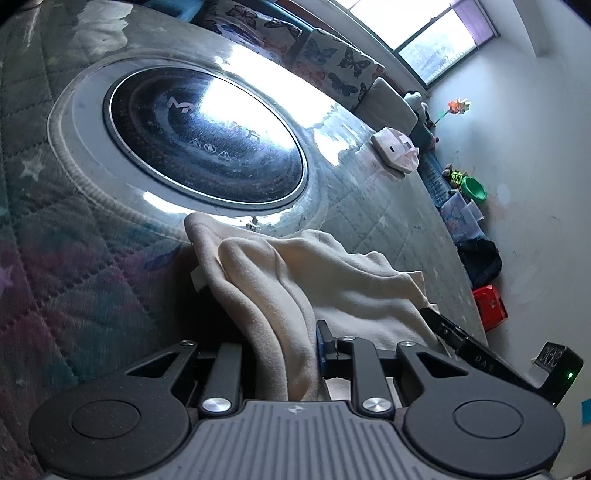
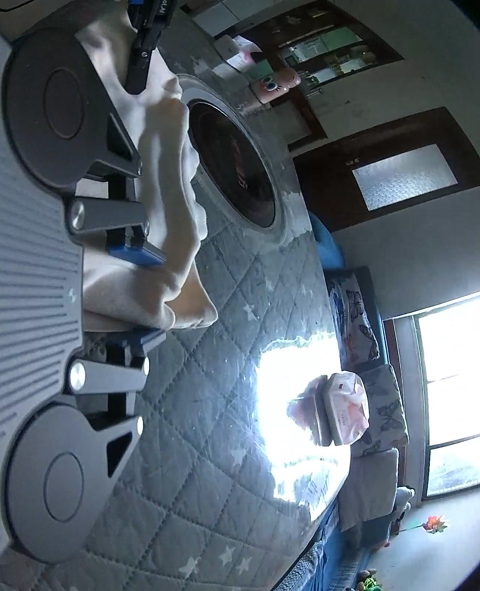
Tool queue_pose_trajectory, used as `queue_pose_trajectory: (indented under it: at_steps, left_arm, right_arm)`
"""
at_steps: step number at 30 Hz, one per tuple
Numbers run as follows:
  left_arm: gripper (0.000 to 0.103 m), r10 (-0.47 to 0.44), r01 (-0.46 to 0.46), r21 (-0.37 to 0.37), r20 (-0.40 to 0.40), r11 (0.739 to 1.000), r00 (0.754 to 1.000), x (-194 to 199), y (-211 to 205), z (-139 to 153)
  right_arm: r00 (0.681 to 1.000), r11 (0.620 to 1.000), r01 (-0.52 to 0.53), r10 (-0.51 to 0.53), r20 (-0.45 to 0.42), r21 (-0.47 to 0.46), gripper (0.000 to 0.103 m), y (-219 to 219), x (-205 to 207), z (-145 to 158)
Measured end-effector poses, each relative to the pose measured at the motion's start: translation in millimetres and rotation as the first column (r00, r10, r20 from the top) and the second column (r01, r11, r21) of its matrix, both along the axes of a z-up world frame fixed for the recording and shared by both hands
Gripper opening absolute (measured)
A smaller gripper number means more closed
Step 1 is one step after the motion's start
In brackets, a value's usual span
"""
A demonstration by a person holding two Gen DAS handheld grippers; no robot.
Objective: Fold clothes
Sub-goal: 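Fold the sweatshirt over with the left gripper while the right gripper grasps its edge, then lay the folded edge down with the left gripper and open both grippers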
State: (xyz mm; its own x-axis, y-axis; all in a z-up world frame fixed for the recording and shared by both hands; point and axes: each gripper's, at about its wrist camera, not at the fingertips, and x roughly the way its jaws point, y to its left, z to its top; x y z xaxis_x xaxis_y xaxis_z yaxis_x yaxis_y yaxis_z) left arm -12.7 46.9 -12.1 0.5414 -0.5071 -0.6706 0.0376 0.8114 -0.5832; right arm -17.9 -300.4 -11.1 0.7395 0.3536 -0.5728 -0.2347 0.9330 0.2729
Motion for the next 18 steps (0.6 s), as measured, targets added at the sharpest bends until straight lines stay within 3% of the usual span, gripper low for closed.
queue_pose_trajectory:
  at_steps: [4, 10, 18]
  left_arm:
    - [0.022, -0.022, 0.022, 0.04, 0.011, 0.999, 1.0, 4, -4, 3]
    - [0.018, -0.075, 0.07, 0.109, 0.043, 0.992, 0.996, 15, -17, 11]
    - [0.017, -0.181, 0.164, 0.134, 0.124, 0.977, 0.976, 37, -56, 35]
  right_arm:
    - [1.0, 0.999, 0.019, -0.019, -0.002, 0.033, 0.01, -4, -1, 3]
    - [0.997, 0.999, 0.037, -0.039, 0.061, 0.032, 0.008, -8, -15, 19]
    - [0.987, 0.996, 0.092, -0.089, 0.13, -0.019, 0.008, -30, -19, 47]
